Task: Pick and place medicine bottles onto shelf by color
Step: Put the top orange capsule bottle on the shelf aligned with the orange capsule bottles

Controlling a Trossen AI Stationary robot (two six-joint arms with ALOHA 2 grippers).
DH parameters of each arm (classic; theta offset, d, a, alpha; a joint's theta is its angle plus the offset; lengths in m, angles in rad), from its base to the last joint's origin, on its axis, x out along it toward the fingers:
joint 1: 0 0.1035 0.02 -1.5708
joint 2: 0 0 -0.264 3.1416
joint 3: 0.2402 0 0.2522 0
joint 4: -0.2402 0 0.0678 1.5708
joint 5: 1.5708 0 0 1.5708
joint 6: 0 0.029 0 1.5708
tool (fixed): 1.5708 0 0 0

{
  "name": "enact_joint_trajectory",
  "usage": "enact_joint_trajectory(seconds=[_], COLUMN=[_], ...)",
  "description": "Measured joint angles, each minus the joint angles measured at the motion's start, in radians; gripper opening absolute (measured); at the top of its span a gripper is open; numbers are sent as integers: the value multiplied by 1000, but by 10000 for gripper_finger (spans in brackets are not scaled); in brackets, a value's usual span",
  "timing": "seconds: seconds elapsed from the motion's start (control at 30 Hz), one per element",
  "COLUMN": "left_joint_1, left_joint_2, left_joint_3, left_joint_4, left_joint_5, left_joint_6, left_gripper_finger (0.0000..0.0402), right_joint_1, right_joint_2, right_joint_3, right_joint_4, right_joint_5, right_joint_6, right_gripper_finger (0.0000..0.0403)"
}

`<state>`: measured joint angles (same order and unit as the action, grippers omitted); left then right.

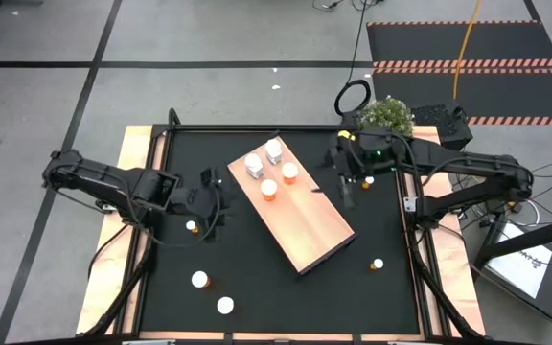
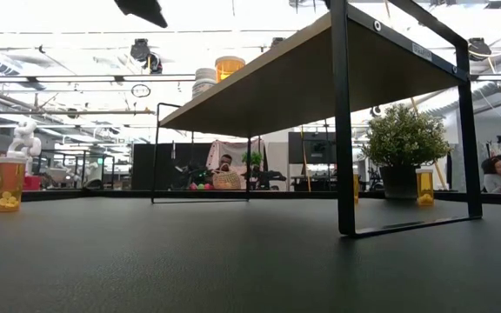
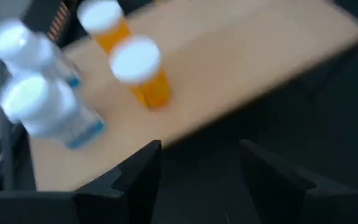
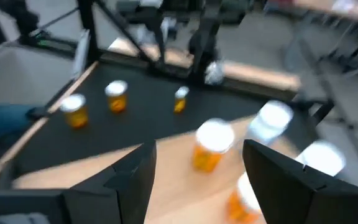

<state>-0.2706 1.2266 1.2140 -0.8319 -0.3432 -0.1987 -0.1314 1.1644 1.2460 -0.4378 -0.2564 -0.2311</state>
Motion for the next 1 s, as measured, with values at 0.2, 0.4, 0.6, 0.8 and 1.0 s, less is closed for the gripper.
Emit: enact_joint_trajectory(seconds=[0.2,0.4,0.6,0.8,1.0], left_joint_1=[-131,-265,-368,-463,-515], left_joint_2=[-6,35,89,165,230], left_joint_3=[8,7,7,-5,-6], left_joint_4=[-143,-178,-217,-220,-218], left_joint_5=[76,89,91,113,111], left_joint_6=[-216,-413,-529,-609,-686], left_gripper_finger=[214,214,214,214,214], right_joint_1=[55,98,155,225,255], right_joint_2=[-9,-41,-106,-154,-155], right_joint_3=[-14,-97,-161,-231,-234], right_joint_4=[-91,-86,-18,82,109], right_joint_5=[1,94,166,179,241], right_joint_6=[99,156,238,298,332], right_gripper_finger=[235,235,235,235,235])
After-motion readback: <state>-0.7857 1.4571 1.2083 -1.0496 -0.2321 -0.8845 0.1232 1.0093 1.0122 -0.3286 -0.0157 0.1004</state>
